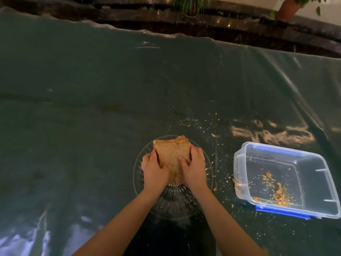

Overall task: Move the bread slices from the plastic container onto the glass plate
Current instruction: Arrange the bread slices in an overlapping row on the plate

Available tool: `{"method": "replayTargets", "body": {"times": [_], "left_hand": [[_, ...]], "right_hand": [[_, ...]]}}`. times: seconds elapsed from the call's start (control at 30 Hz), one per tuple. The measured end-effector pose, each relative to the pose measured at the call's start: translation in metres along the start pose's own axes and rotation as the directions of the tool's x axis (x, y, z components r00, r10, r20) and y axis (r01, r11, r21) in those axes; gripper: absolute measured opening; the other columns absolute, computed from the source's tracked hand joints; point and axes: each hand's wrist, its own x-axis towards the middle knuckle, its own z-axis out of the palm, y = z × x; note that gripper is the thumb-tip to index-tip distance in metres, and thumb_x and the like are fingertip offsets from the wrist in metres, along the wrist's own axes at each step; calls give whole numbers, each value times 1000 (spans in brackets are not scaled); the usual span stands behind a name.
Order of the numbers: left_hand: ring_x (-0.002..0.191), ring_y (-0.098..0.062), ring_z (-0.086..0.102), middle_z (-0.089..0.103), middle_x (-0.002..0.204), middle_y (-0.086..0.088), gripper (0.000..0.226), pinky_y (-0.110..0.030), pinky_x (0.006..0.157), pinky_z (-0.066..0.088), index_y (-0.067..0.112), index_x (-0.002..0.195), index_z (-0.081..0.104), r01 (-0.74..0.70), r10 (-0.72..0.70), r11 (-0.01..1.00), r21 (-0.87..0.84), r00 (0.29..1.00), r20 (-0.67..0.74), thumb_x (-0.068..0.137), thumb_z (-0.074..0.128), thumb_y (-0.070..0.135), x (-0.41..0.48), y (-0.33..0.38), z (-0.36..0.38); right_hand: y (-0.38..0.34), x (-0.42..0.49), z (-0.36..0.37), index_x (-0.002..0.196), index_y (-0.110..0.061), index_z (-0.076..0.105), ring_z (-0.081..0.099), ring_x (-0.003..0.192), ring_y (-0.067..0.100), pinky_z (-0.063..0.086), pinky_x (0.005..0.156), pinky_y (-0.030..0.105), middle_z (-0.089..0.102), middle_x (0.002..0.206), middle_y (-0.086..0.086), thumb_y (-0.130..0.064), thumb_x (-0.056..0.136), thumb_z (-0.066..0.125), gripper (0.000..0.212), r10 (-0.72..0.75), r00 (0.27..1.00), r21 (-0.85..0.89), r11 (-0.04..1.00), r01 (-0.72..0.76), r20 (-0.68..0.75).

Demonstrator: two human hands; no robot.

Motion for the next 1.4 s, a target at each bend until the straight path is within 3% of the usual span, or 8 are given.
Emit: {"method": "replayTargets", "body": {"times": [0.37, 0.53, 0.67, 0.8, 0.9, 1.03, 1.17, 1.4], "left_hand": [[128, -31, 32, 38, 136, -15, 59, -42, 108, 31, 9, 139, 32, 101, -113, 987, 123, 990, 87, 83, 49, 17, -17, -11, 9], [126, -31, 29, 38, 136, -13, 49, -41, 105, 30, 6, 128, 43, 104, -113, 970, 222, 993, 31, 82, 49, 22, -18, -5, 8], [118, -26, 39, 44, 127, -11, 49, -38, 100, 37, 7, 129, 43, -13, 29, 979, 204, 997, -78, 82, 53, 18, -30, -6, 10], [110, -22, 50, 47, 121, -8, 46, -33, 94, 45, 6, 127, 44, -66, 68, 997, 27, 995, -79, 83, 53, 7, -41, -8, 11], [107, -22, 51, 46, 118, -8, 43, -31, 92, 44, 7, 127, 45, -83, 86, 994, 65, 995, -47, 84, 51, 8, -42, -15, 7], [117, -26, 43, 37, 130, -14, 54, -34, 102, 38, 5, 140, 30, -37, 32, 986, 165, 999, 29, 89, 46, 12, -38, -22, 7], [120, -28, 37, 34, 133, -16, 60, -33, 102, 35, 3, 144, 19, -24, 23, 967, 255, 1000, 8, 91, 43, 15, -36, -22, 10], [118, -29, 43, 40, 128, -15, 60, -42, 100, 42, 12, 141, 26, -59, 73, 991, 118, 990, -118, 86, 49, 13, -58, -23, 17]], "right_hand": [[12, -18, -1, 130, -7, 43, 45, 120, 24, 38, 101, 34, 46, 128, 9, -18, 85, 59, 49, 99, 994, -15, 995, -98, 42], [14, -17, -3, 131, -10, 43, 39, 117, 24, 39, 98, 37, 45, 125, 9, -26, 84, 61, 53, 89, 996, -95, 992, -86, 18], [14, -29, -6, 122, -10, 50, 44, 108, 19, 38, 87, 26, 50, 116, 7, -20, 85, 60, 40, 31, 999, -58, 998, -33, -38], [13, -40, -10, 115, -10, 54, 48, 96, 10, 38, 81, 18, 52, 106, -1, -15, 85, 58, 31, 21, 998, 45, 999, -19, -58], [17, -46, -12, 111, -11, 57, 50, 90, 10, 36, 72, 10, 54, 100, -2, -14, 84, 59, 28, 43, 998, 77, 996, -39, -45], [22, -47, -5, 109, -8, 57, 54, 97, 19, 44, 83, 27, 55, 103, 4, -17, 84, 59, 26, 114, 993, 13, 993, -114, -15], [20, -42, -2, 121, -8, 52, 51, 106, 21, 42, 90, 27, 50, 115, 8, -19, 86, 58, 37, 104, 995, -17, 994, -104, -9], [21, -62, -8, 123, -13, 49, 52, 103, 19, 48, 90, 31, 49, 114, 5, -11, 84, 59, 40, 62, 995, 35, 998, -60, -76]]}}
